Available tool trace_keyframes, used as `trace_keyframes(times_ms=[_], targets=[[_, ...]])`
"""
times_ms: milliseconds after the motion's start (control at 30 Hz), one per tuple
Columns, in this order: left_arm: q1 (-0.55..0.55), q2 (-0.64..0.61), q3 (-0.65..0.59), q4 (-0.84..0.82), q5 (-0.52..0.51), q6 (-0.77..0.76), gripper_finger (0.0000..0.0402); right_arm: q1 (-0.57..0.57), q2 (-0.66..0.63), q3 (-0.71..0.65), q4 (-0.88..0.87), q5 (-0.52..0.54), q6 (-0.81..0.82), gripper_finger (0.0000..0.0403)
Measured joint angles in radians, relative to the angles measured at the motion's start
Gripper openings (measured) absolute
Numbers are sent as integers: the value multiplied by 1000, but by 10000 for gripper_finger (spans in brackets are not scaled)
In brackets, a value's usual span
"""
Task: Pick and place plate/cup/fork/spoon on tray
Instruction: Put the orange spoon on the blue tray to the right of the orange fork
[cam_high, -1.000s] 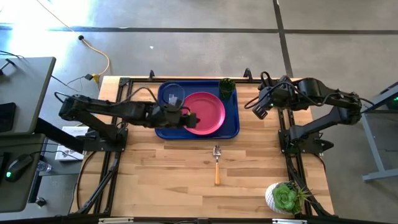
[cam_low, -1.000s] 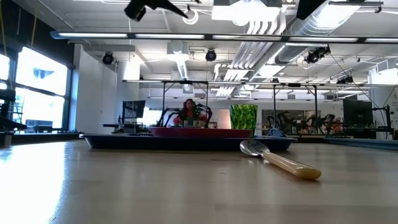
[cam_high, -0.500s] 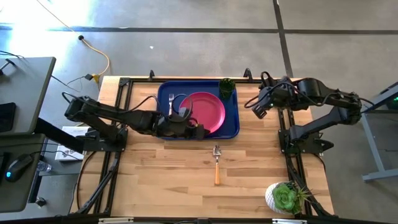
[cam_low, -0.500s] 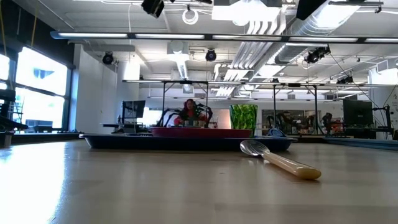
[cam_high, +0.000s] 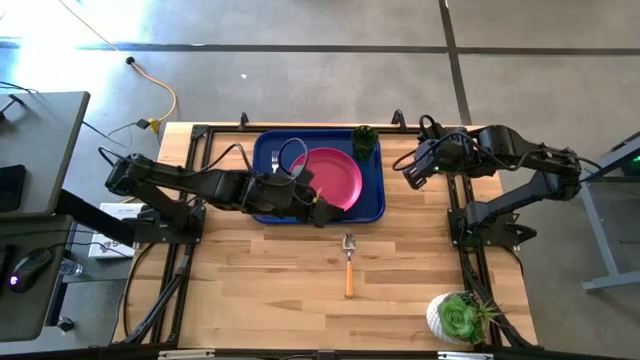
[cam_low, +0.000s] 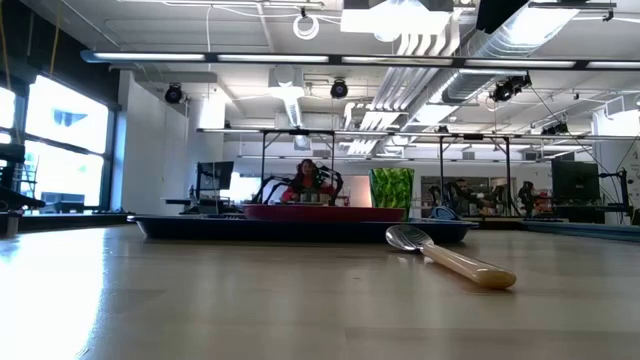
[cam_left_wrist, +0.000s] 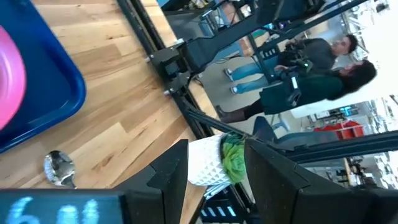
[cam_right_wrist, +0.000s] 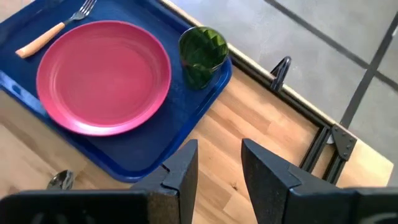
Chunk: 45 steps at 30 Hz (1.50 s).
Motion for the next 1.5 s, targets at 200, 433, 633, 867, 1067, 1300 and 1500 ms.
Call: trace_keyframes(times_ms=[200,433,633,867,1067,1300,1500], targets=[[2,-3,52,9,11,25,130,0,0,0,-3,-61,29,114],[-1,-2,98,11,-16,29,126,0,0,0,-22,-65,18,114],[-1,53,165,41,-25,24,126,0,0,0,-22,-65,-10,114],[-6,168,271,17,-21,57,126,0,0,0,-22,-66,-27,114],[-9,260,275,-48,-19,-6,126,0,0,0,-21,-70,-28,114],[-19,369,275,-45,-17,-68,126,0,0,0,-21,-72,-53,114],[-32,440,275,-48,-25,-130,126,0,0,0,-21,-72,-53,114]])
